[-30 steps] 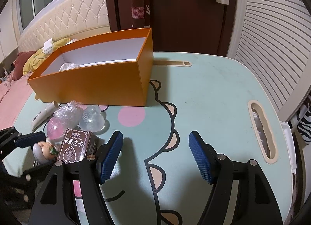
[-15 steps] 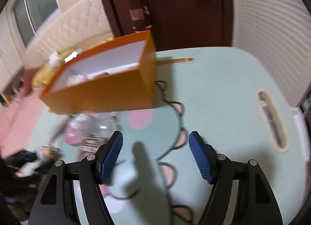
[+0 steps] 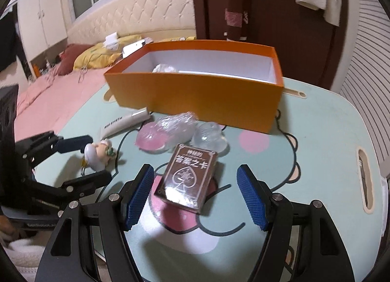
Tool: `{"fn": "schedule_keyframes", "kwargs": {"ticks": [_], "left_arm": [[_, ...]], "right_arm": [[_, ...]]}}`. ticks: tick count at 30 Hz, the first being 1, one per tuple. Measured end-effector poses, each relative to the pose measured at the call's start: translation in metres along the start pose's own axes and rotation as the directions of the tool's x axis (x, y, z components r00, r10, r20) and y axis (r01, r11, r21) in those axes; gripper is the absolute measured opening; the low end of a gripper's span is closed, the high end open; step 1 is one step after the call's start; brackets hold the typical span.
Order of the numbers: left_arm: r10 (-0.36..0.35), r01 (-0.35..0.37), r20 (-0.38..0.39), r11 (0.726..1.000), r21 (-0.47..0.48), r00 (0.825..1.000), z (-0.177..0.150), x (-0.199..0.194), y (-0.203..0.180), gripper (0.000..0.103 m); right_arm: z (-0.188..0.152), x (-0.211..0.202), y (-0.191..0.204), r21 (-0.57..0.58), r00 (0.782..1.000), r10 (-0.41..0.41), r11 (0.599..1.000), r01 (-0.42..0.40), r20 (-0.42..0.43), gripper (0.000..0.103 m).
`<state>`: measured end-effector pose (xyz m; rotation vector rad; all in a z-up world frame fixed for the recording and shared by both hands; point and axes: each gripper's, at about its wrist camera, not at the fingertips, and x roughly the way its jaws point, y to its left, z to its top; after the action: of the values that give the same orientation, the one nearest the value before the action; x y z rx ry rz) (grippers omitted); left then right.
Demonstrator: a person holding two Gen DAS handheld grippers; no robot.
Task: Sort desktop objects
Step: 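Grasp the duck figurine keychain with left tool while right tool grasps the brown card box, then carry the figurine and brown card box over the orange box with both tools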
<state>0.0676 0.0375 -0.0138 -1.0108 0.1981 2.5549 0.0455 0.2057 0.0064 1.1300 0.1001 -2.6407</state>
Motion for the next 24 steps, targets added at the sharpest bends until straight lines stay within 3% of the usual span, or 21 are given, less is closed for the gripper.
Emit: {"fn": "schedule_keyframes", "kwargs": {"ticks": [1, 3, 4, 5, 9, 10, 16, 24], "left_arm": [[0.0, 0.0, 0.005, 1.0, 0.006, 1.0, 0.001, 0.0, -0.001, 0.066], [0.0, 0.0, 0.004, 1.0, 0.02, 1.0, 0.002, 0.002, -0.003, 0.053], [0.002, -0.002, -0.006, 1.0, 0.027, 1.0, 0.002, 0.005, -0.004, 0.039], [0.0, 0.0, -0.016, 0.999, 0.032, 1.0, 0.002, 0.007, -0.005, 0.035], [-0.006, 0.007, -0.012, 0.999, 0.05, 1.0, 0.002, 0.008, -0.008, 0.035], [-0.008, 0.009, -0.012, 0.998, 0.054, 1.0, 0.002, 0.007, -0.009, 0.035], [-0.012, 0.011, 0.006, 0.998, 0.066, 1.0, 0.002, 0.003, -0.013, 0.035], [-0.041, 0.041, 0.048, 0.999, -0.001, 0.998, 0.01, -0.013, -0.001, 0.034]], "right_arm": [[-0.001, 0.001, 0.001, -0.005, 1.0, -0.003, 1.0, 0.003, -0.006, 0.071], [-0.001, 0.007, 0.005, -0.02, 0.999, -0.02, 1.0, 0.019, -0.029, 0.071], [-0.001, 0.009, 0.006, -0.025, 0.999, -0.027, 0.999, 0.026, -0.04, 0.071], [-0.002, 0.012, 0.007, -0.032, 0.998, -0.037, 0.999, 0.035, -0.053, 0.071], [-0.005, 0.015, 0.01, -0.053, 0.995, -0.079, 0.996, 0.076, -0.057, 0.067], [-0.005, 0.014, 0.01, -0.052, 0.995, -0.083, 0.995, 0.08, -0.051, 0.047], [-0.003, 0.01, 0.005, -0.036, 0.997, -0.064, 0.997, 0.062, -0.036, 0.047], [0.003, -0.007, 0.003, -0.016, 0.999, -0.038, 0.999, 0.038, 0.034, 0.047]]}}
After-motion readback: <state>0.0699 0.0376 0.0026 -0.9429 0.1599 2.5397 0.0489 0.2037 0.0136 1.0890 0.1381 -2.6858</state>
